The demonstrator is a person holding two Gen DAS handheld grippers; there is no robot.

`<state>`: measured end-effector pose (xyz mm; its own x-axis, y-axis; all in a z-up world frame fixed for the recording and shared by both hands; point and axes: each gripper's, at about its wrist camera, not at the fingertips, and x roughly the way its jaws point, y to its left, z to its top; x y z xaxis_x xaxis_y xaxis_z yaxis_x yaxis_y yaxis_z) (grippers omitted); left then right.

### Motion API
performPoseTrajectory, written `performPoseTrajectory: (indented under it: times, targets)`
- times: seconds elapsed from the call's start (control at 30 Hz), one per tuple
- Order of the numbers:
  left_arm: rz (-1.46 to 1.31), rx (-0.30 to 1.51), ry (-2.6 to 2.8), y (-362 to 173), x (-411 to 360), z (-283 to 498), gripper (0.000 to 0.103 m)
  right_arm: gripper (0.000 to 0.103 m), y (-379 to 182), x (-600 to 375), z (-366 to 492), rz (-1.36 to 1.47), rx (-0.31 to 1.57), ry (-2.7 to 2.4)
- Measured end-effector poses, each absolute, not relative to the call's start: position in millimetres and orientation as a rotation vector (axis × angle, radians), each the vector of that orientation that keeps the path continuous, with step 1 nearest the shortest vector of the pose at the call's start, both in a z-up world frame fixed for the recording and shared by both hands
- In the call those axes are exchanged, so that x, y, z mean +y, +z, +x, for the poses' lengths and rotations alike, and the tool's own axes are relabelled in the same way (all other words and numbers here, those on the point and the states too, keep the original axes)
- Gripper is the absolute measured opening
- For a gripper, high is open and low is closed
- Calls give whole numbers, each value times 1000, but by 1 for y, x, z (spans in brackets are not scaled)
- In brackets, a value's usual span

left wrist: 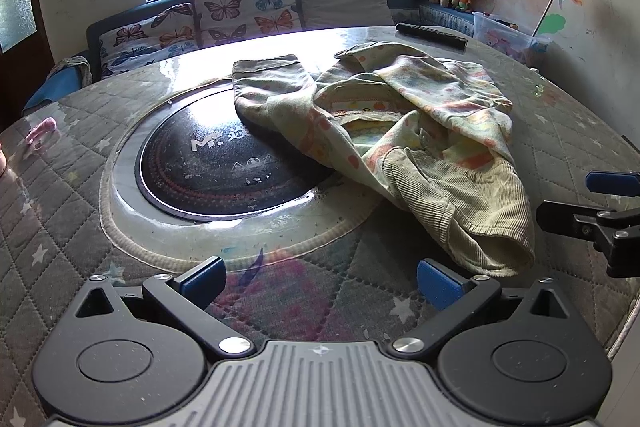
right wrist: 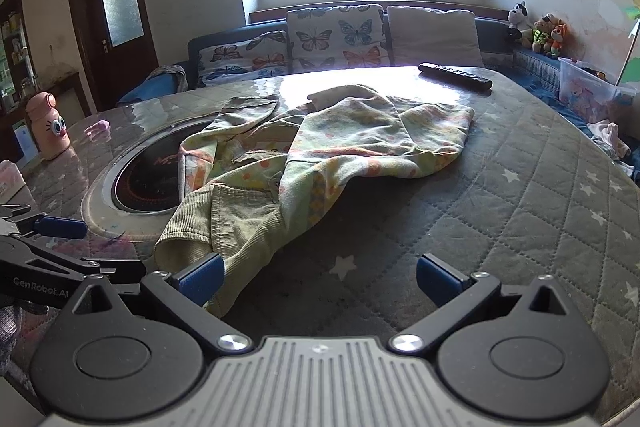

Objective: Fold clothes

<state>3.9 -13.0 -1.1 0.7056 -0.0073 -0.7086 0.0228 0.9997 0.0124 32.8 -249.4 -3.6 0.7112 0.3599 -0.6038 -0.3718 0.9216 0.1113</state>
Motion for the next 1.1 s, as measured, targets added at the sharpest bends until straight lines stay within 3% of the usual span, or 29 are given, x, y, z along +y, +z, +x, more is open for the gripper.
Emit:
performPoseTrajectory:
  times: [0.9,1.1]
  targets:
    - [59,720,42,26,2,66,103,103,15,-225,91,-122,629,432]
    - [76,693,56,31,8,108,101,97,19,-216,129,-134,626,416]
